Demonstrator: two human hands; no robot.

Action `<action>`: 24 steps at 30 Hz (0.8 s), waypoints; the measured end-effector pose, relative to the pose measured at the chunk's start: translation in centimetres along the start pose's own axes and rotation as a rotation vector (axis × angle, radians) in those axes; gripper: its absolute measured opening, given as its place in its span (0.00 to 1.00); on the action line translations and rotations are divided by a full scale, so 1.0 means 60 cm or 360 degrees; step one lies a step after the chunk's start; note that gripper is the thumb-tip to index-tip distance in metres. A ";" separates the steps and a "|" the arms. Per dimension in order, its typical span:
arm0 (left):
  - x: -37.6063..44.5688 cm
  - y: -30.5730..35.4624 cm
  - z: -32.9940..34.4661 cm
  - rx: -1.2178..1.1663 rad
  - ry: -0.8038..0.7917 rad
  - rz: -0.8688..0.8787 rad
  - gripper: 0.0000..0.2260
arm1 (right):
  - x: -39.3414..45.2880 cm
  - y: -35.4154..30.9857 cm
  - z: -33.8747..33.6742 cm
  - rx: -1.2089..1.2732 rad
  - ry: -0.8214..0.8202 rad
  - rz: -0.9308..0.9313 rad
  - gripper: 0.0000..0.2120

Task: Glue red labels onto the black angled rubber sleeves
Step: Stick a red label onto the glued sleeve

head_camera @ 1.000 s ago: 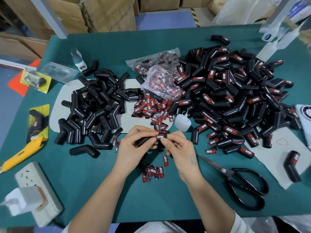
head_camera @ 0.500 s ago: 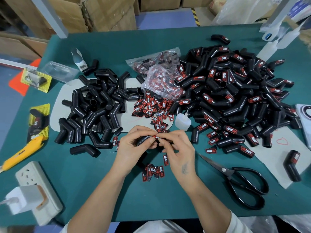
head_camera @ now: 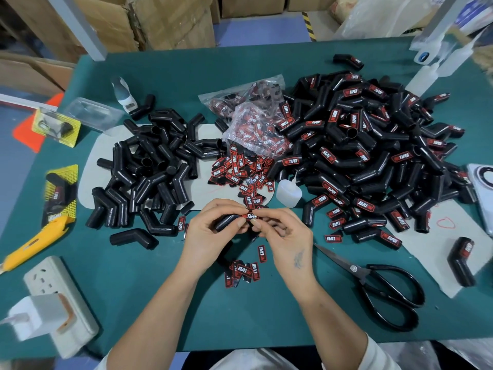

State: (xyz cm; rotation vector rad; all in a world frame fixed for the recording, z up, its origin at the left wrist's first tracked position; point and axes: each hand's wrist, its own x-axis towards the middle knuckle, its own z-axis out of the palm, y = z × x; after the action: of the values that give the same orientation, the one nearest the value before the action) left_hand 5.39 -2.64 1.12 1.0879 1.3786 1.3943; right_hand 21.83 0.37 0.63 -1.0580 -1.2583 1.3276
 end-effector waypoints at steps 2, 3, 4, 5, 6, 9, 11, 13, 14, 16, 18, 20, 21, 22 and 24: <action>0.001 -0.002 -0.002 0.0049 -0.0004 -0.0003 0.11 | 0.001 0.002 -0.001 0.0004 -0.0006 0.0021 0.11; 0.001 -0.002 -0.002 0.0062 -0.0007 -0.0006 0.10 | 0.001 0.003 -0.002 0.0007 -0.0010 0.0031 0.11; 0.001 -0.002 -0.002 0.0074 -0.0009 -0.0011 0.10 | 0.001 0.003 -0.002 0.0015 -0.0011 0.0046 0.11; 0.001 -0.001 -0.003 0.0092 -0.0009 -0.0014 0.09 | 0.001 0.004 -0.003 0.0024 -0.0011 0.0060 0.10; 0.001 0.000 -0.004 0.0112 -0.0010 -0.0012 0.09 | 0.001 0.006 -0.003 0.0032 -0.0010 0.0072 0.09; 0.003 0.005 -0.004 0.0104 -0.0017 0.0008 0.10 | 0.001 0.010 -0.003 0.0059 -0.0004 0.0123 0.08; 0.003 0.007 -0.004 0.0092 -0.0017 0.0009 0.10 | 0.002 0.012 -0.003 0.0069 -0.0011 0.0139 0.08; 0.003 0.005 -0.004 0.0073 -0.0025 -0.0008 0.10 | 0.002 0.012 -0.004 0.0066 -0.0026 0.0132 0.08; 0.003 0.005 -0.004 0.0059 -0.0031 -0.0016 0.09 | 0.002 0.013 -0.005 0.0066 -0.0031 0.0130 0.08; 0.004 0.004 -0.004 0.0046 -0.0038 -0.0022 0.09 | 0.003 0.015 -0.006 0.0058 -0.0039 0.0132 0.09; 0.004 0.004 -0.005 0.0053 -0.0044 -0.0023 0.10 | 0.003 0.015 -0.005 0.0044 -0.0044 0.0139 0.10; 0.004 0.004 -0.006 0.0049 -0.0058 -0.0025 0.11 | 0.003 0.013 -0.005 0.0029 -0.0043 0.0132 0.09; 0.005 0.004 -0.006 0.0057 -0.0062 -0.0023 0.12 | 0.003 0.012 -0.005 0.0025 -0.0044 0.0125 0.08; 0.005 0.004 -0.006 0.0071 -0.0063 -0.0020 0.12 | 0.003 0.012 -0.006 0.0023 -0.0046 0.0121 0.08; 0.004 0.005 -0.006 0.0075 -0.0059 -0.0016 0.13 | 0.003 0.010 -0.006 0.0022 -0.0052 0.0119 0.08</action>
State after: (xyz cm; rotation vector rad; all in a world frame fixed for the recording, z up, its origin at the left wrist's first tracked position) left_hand 4.97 -2.48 1.39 1.1307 1.3942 1.3341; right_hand 22.12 0.62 0.01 -1.0865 -1.2427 1.4135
